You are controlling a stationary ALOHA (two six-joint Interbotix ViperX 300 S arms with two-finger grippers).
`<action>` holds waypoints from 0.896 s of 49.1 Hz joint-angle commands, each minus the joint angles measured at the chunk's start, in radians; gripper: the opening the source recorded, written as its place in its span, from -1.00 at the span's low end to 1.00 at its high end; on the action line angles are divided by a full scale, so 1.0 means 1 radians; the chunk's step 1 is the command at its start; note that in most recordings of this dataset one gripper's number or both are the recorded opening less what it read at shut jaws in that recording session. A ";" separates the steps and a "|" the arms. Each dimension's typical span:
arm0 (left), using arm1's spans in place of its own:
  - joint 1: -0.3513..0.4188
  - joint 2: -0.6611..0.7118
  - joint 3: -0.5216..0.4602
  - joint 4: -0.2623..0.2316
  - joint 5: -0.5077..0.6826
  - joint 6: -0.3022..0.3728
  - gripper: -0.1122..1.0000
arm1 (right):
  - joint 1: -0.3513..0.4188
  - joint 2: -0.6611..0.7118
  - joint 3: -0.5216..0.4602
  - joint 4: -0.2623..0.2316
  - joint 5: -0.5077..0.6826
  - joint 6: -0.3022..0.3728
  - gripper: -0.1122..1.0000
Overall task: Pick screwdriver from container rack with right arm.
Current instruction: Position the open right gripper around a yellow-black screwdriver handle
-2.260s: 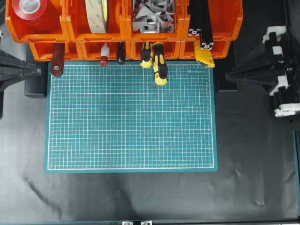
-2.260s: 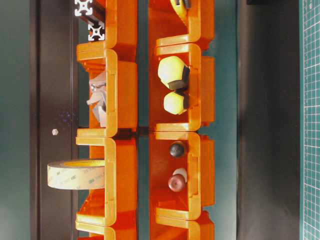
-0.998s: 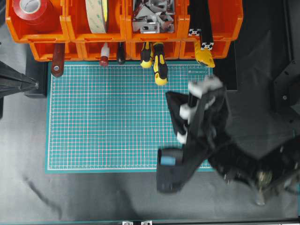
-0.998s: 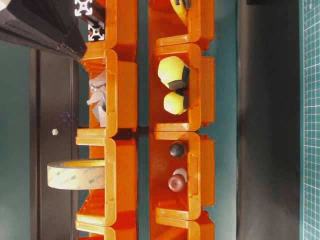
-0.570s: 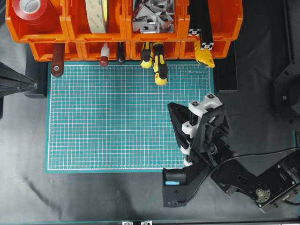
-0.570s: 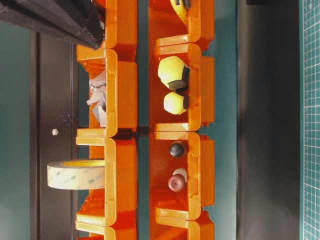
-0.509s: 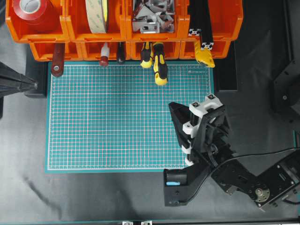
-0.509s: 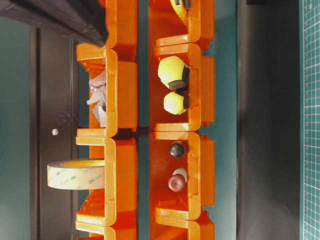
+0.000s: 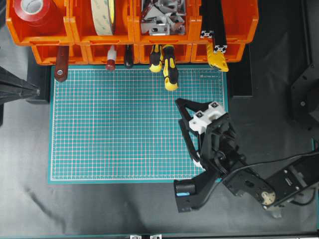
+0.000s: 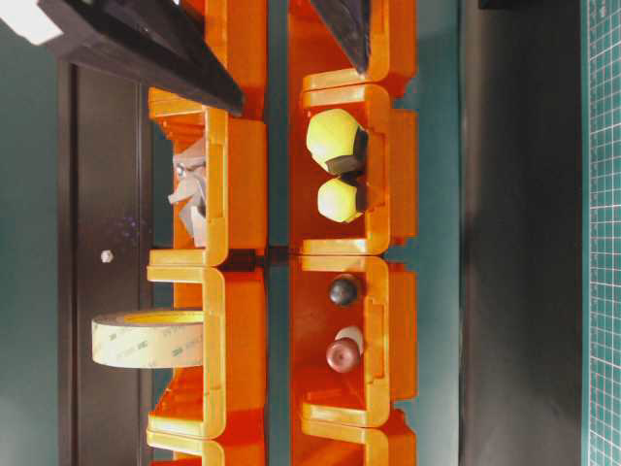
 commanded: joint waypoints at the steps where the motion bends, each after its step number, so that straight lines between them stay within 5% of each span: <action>1: 0.002 0.005 -0.012 0.003 -0.005 -0.003 -0.81 | -0.017 -0.005 -0.003 -0.037 0.014 0.005 0.68; 15: 0.002 0.005 -0.012 0.003 -0.005 -0.003 -0.81 | -0.083 0.020 0.008 -0.058 -0.043 0.015 0.69; 33: 0.000 0.005 -0.008 0.003 -0.005 -0.003 -0.81 | -0.150 0.060 0.026 -0.077 -0.049 0.141 0.68; 44: 0.000 0.003 -0.003 0.003 -0.005 -0.003 -0.81 | -0.169 0.060 0.034 -0.089 -0.049 0.153 0.68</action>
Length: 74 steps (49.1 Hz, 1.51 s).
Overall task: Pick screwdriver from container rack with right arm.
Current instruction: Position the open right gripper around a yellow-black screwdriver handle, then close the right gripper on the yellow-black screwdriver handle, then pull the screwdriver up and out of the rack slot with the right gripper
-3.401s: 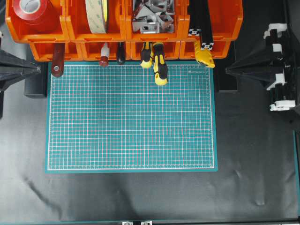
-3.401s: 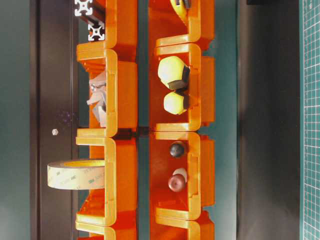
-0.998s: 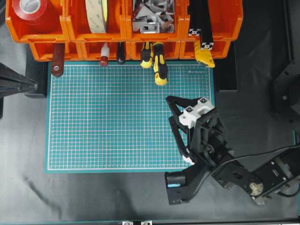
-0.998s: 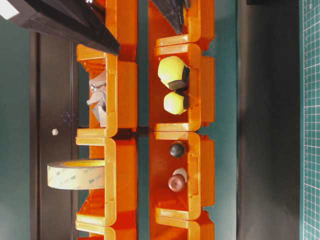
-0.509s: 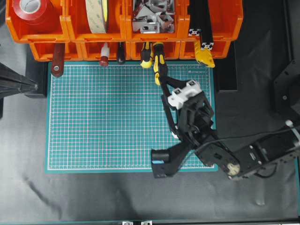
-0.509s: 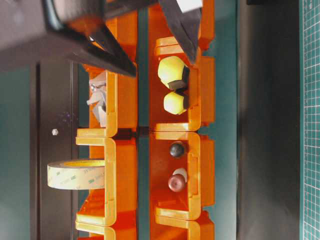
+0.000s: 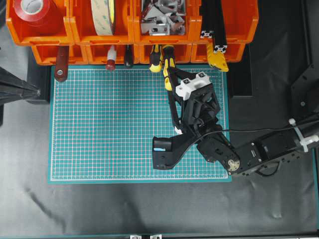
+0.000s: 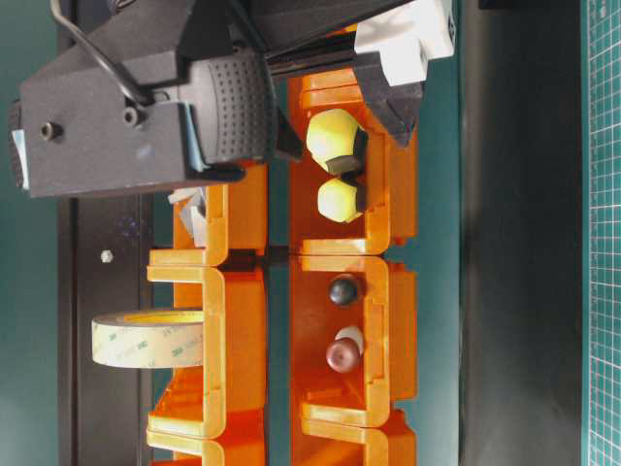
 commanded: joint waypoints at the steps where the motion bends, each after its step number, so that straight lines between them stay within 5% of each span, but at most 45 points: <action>1: 0.000 0.006 -0.011 0.003 -0.005 -0.003 -0.81 | -0.009 -0.012 -0.008 -0.011 0.000 0.003 0.67; 11: 0.000 0.005 -0.006 0.003 -0.005 -0.003 -0.81 | -0.017 -0.011 -0.008 -0.005 -0.002 0.008 0.50; 20: 0.002 0.003 -0.005 0.003 -0.005 -0.003 -0.81 | -0.017 -0.011 -0.009 0.009 -0.009 0.031 -0.03; 30: 0.002 -0.003 -0.005 0.003 -0.005 -0.003 -0.81 | -0.003 -0.011 -0.017 0.014 0.032 0.077 -0.03; 74: 0.003 -0.014 -0.005 0.003 -0.005 -0.003 -0.81 | 0.186 -0.006 -0.143 0.014 0.433 0.048 -0.08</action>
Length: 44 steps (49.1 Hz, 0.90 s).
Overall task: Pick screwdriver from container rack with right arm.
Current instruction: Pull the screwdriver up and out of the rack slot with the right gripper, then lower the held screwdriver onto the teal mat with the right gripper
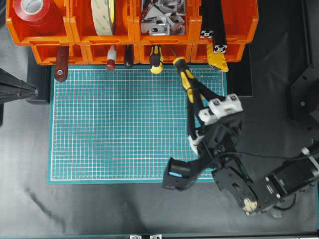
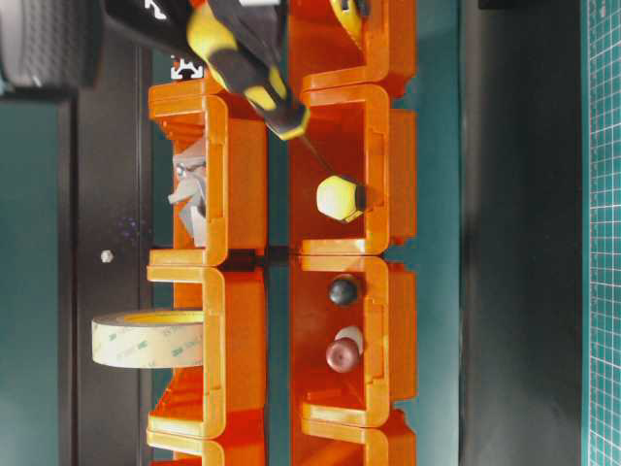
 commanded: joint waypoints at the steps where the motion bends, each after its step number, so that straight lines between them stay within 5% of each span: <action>1: 0.002 0.005 -0.014 0.003 -0.005 -0.003 -0.81 | 0.026 -0.018 -0.034 -0.005 0.049 0.003 -0.08; 21: 0.006 -0.012 -0.017 0.003 -0.005 -0.003 -0.81 | 0.186 -0.014 -0.127 0.011 0.215 0.003 -0.08; 44: 0.009 -0.023 -0.018 0.003 -0.005 -0.005 -0.81 | 0.337 0.064 -0.336 -0.006 0.210 -0.063 -0.09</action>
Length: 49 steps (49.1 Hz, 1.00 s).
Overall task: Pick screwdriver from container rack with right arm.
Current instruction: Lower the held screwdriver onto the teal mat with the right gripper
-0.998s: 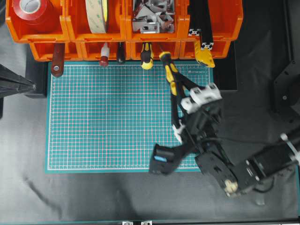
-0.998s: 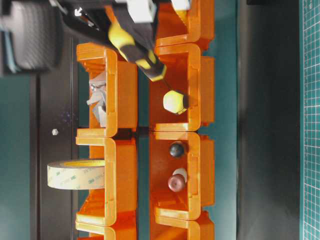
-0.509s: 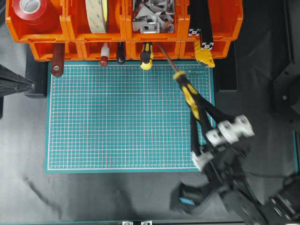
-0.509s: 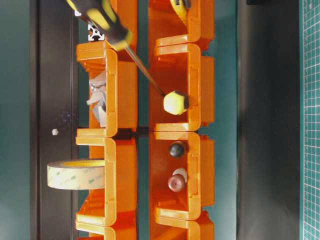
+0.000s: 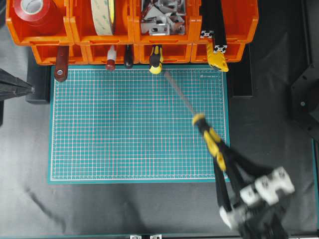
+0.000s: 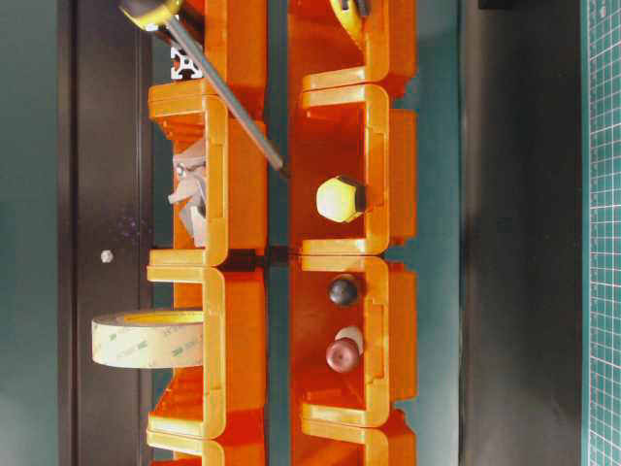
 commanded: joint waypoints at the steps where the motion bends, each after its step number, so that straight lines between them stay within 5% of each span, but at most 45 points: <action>1: 0.002 0.000 -0.018 0.002 -0.005 -0.005 -0.81 | 0.026 0.002 -0.071 -0.017 -0.009 -0.017 -0.08; 13: 0.011 -0.041 -0.038 0.002 -0.006 -0.005 -0.81 | 0.031 0.006 -0.067 -0.018 -0.155 -0.049 -0.08; 29: 0.008 -0.097 -0.066 0.002 -0.005 -0.005 -0.81 | -0.103 -0.052 0.158 -0.029 -0.451 0.000 -0.08; 37: 0.008 -0.109 -0.072 0.002 -0.005 -0.005 -0.81 | -0.199 -0.072 0.264 -0.080 -0.618 0.075 -0.08; 49: 0.008 -0.109 -0.074 0.003 -0.005 -0.005 -0.81 | -0.307 -0.072 0.385 -0.130 -0.796 0.279 -0.08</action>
